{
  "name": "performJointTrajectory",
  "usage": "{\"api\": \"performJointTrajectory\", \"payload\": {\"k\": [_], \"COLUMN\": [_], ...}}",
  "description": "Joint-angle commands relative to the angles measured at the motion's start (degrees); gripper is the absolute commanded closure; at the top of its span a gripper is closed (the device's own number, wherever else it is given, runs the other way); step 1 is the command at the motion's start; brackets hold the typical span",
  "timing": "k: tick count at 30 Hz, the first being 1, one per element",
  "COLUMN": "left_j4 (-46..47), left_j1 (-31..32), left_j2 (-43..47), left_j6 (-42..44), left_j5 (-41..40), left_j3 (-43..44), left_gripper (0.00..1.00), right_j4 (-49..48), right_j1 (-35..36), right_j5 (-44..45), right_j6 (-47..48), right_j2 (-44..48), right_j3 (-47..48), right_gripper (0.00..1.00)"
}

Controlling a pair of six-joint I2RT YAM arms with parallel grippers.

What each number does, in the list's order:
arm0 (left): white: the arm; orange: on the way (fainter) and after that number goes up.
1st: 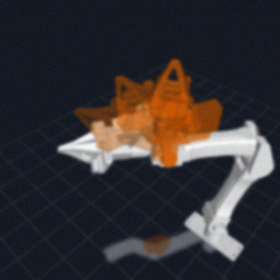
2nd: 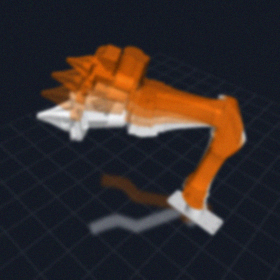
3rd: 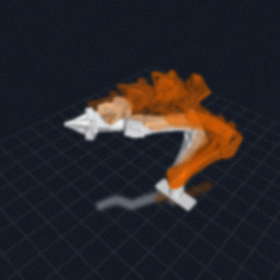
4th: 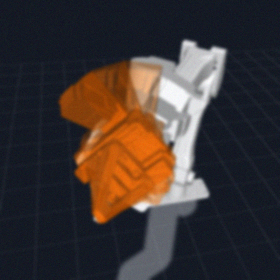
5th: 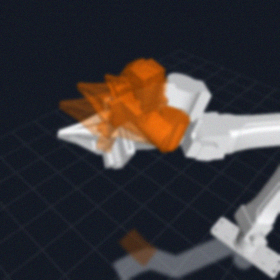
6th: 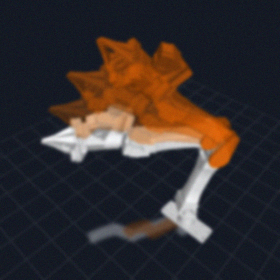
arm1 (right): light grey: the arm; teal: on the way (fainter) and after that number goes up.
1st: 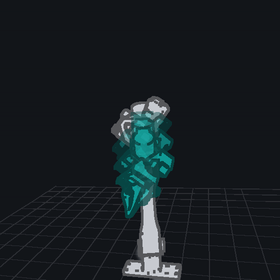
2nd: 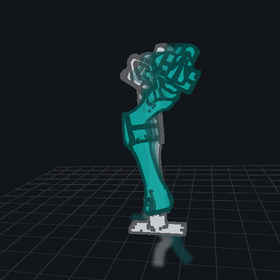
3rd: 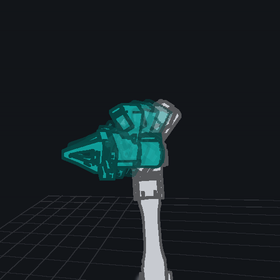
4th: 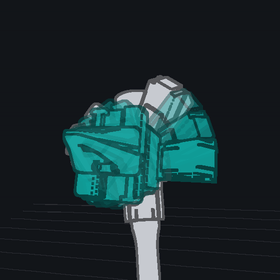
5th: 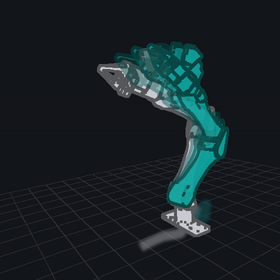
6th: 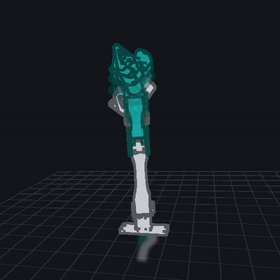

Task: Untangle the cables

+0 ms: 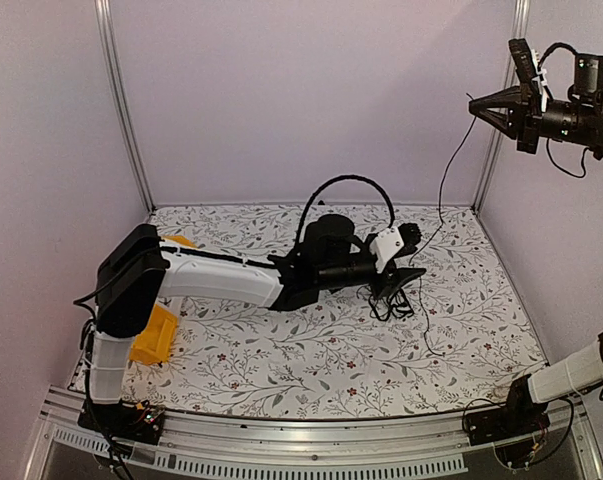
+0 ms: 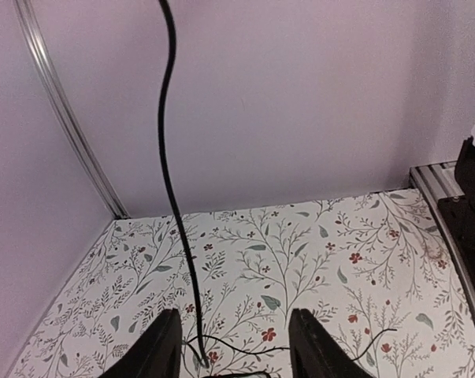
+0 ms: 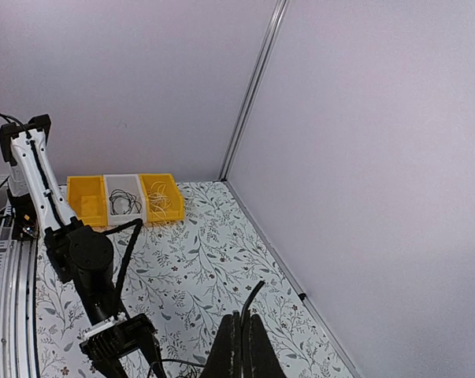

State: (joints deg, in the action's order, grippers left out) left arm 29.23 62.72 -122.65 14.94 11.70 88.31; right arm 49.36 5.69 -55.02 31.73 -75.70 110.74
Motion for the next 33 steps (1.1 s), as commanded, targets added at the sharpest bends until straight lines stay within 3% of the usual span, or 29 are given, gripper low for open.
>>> {"api": "performJointTrajectory", "payload": {"k": [1, 5, 8, 15, 19, 24, 29, 33], "left_j4": [-0.8, -2.3, -2.5, -6.7, -13.9, -22.1, -26.1, -30.1], "left_j1": [-0.5, -1.6, -2.5, -3.0, -4.6, -8.9, -13.6, -15.5], "left_j2": [-2.0, -3.2, -2.3, 11.8, 23.4, 37.5, 50.8, 57.8], "left_j6": [-0.6, -1.7, -2.5, -6.0, -6.9, -8.7, -10.7, -11.0], "left_j5": [2.0, 1.5, 1.8, 5.2, 4.4, 4.7, 2.8, 0.7], "left_j3": [3.7, 5.4, 4.8, 1.2, -1.8, -7.8, -14.9, -18.4], "left_gripper": [0.63, 0.87, 0.99, 1.00, 1.00, 1.00, 1.00, 1.00], "right_j4": [0.6, 0.5, 0.3, -0.7, -3.0, -8.5, -15.5, -16.0], "right_j1": [0.2, 0.3, 0.2, -0.3, -0.4, 0.5, 11.0, 17.1], "right_j5": [-0.8, -1.1, -0.6, 6.7, 9.6, 5.0, 8.7, 7.5], "right_j6": [-0.5, -0.7, -1.2, 0.1, 2.0, 0.8, -1.0, -0.8], "right_j2": [1.3, 1.1, 0.9, 2.1, 4.1, 5.6, 4.2, -1.5], "right_j3": [0.8, 1.1, 1.6, -4.1, -14.7, -28.9, -37.4, -36.0], "right_gripper": [1.00, 1.00, 1.00, 1.00, 1.00, 1.00, 1.00, 1.00]}}
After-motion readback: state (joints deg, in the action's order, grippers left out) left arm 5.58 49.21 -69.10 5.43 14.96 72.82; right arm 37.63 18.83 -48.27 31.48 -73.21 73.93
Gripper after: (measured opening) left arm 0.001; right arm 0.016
